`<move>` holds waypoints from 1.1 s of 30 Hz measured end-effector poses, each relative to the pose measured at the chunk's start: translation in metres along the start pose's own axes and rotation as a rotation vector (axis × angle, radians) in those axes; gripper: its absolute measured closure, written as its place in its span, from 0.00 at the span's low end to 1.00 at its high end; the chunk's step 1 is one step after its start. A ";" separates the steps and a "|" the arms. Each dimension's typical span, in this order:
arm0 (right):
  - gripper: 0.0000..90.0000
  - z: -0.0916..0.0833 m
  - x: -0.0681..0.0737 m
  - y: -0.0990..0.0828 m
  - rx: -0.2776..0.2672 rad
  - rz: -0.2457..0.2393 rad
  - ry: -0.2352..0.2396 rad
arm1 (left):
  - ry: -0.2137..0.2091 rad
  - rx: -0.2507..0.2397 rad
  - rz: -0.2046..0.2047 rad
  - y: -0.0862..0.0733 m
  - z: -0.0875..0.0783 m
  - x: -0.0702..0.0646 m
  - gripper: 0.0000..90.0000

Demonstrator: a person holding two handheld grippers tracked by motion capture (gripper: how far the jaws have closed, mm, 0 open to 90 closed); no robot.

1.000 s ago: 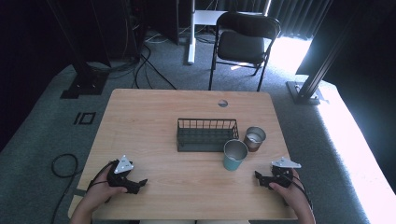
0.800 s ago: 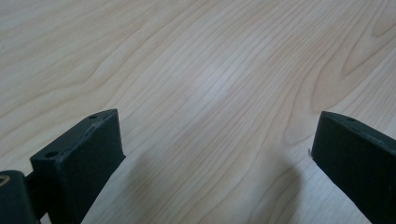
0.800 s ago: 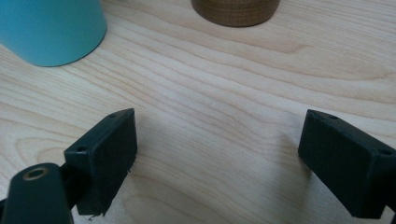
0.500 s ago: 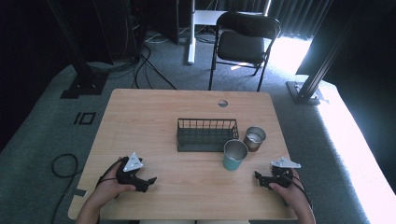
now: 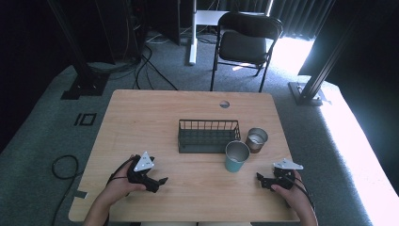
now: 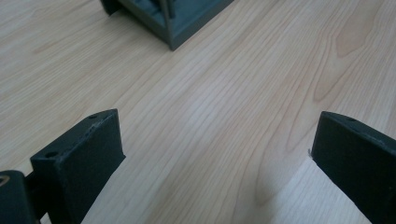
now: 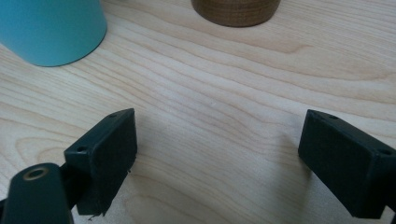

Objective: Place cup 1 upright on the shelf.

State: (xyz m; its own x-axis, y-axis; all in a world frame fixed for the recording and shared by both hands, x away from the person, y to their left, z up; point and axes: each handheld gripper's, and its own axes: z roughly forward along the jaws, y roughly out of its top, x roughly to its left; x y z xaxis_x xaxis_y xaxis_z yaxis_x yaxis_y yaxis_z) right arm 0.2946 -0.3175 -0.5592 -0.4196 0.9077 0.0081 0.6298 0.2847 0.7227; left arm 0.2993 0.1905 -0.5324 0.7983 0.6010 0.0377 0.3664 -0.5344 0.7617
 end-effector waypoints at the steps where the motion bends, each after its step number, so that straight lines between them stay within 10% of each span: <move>1: 0.12 0.000 0.000 0.000 0.000 0.000 0.000 | -0.001 -0.002 0.004 0.002 0.001 -0.001 0.03; 33: 0.12 0.000 0.000 0.000 0.000 0.000 0.000 | -0.118 -0.068 0.132 0.064 0.040 -0.027 0.03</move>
State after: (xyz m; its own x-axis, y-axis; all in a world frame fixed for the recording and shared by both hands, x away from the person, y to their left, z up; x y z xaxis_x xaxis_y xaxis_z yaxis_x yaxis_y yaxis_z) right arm 0.2946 -0.3175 -0.5592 -0.4199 0.9075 0.0080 0.6295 0.2850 0.7228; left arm 0.3204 0.1165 -0.5101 0.8894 0.4522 0.0670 0.2249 -0.5604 0.7971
